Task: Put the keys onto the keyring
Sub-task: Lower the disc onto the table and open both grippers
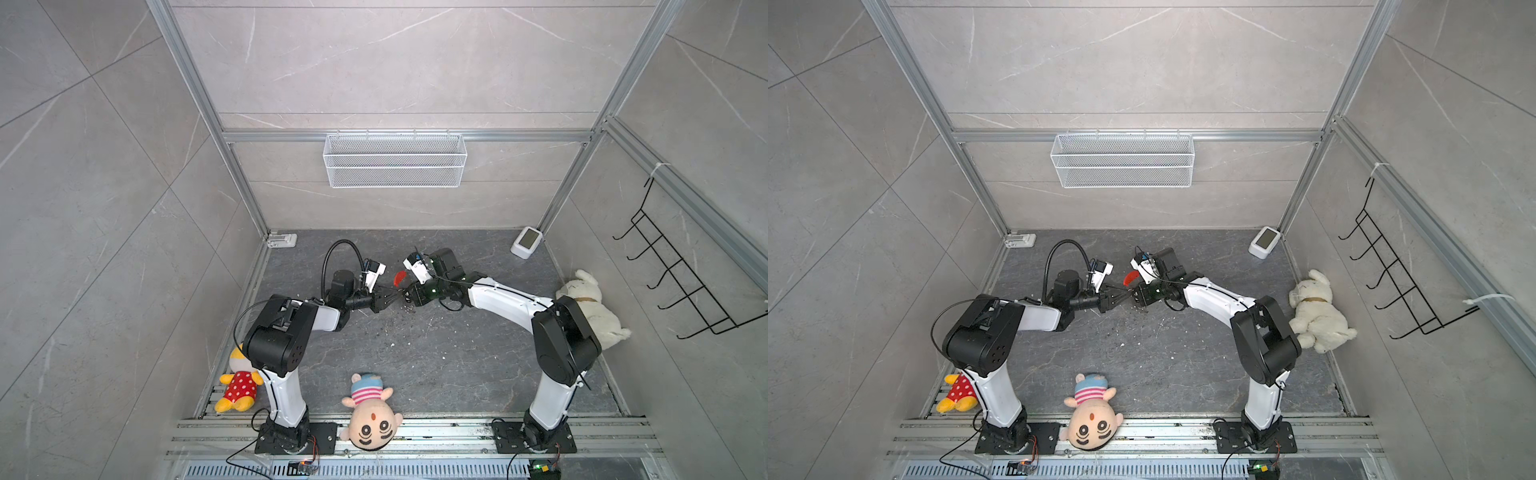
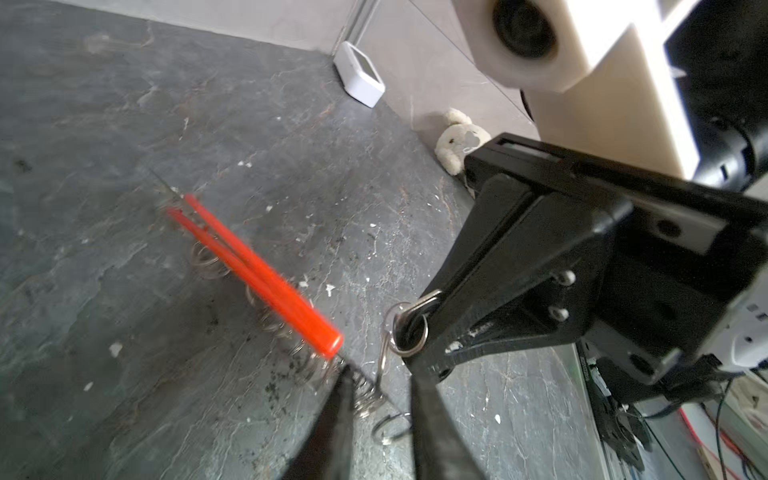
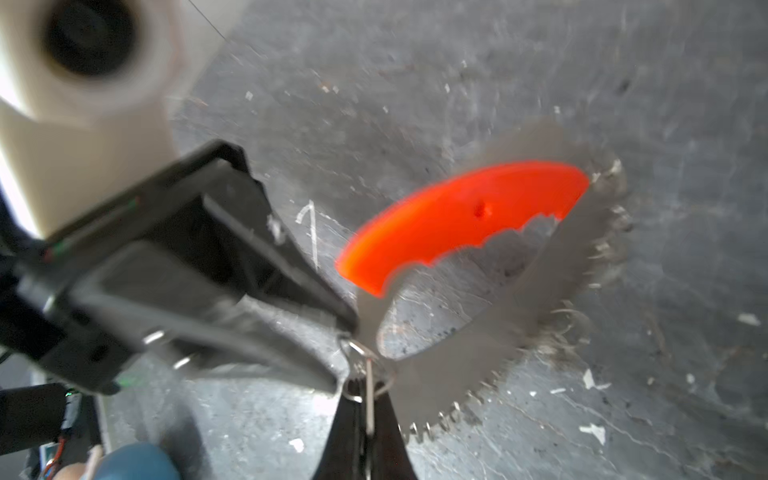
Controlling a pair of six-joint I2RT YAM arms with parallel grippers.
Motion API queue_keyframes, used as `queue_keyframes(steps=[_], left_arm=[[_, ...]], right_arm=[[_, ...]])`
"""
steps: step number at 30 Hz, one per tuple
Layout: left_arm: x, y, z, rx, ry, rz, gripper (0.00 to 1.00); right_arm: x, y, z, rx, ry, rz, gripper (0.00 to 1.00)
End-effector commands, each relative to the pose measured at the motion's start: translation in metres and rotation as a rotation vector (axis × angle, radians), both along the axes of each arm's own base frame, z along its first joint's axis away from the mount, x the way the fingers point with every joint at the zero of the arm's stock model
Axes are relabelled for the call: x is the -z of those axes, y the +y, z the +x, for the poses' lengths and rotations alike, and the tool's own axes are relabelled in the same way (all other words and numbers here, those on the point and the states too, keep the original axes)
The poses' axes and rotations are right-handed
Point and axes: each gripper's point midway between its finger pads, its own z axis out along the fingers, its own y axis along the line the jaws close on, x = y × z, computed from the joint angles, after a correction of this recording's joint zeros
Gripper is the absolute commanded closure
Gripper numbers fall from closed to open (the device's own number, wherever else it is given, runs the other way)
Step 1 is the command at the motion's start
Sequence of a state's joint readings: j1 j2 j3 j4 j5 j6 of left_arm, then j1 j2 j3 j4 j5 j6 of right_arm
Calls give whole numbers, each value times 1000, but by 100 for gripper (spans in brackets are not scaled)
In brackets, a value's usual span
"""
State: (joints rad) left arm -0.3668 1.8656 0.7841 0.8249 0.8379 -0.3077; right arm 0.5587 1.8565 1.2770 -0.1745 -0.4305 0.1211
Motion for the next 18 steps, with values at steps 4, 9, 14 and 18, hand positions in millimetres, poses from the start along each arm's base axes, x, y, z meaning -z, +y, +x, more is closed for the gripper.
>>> queue_keyframes(steps=[4,9,14,18], left_arm=[[-9,20,24,-212,-112,45,0],[-11,50,31,-386,-97,181,0],[-31,100,35,-582,-126,446,0],[-43,154,23,-763,-212,658,0]], right_arm=[[15,3,8,18,22,-4,84],[8,-14,7,67,7,-70,55],[-24,-104,23,342,-155,-172,43],[-47,-210,29,714,-399,-280,31]])
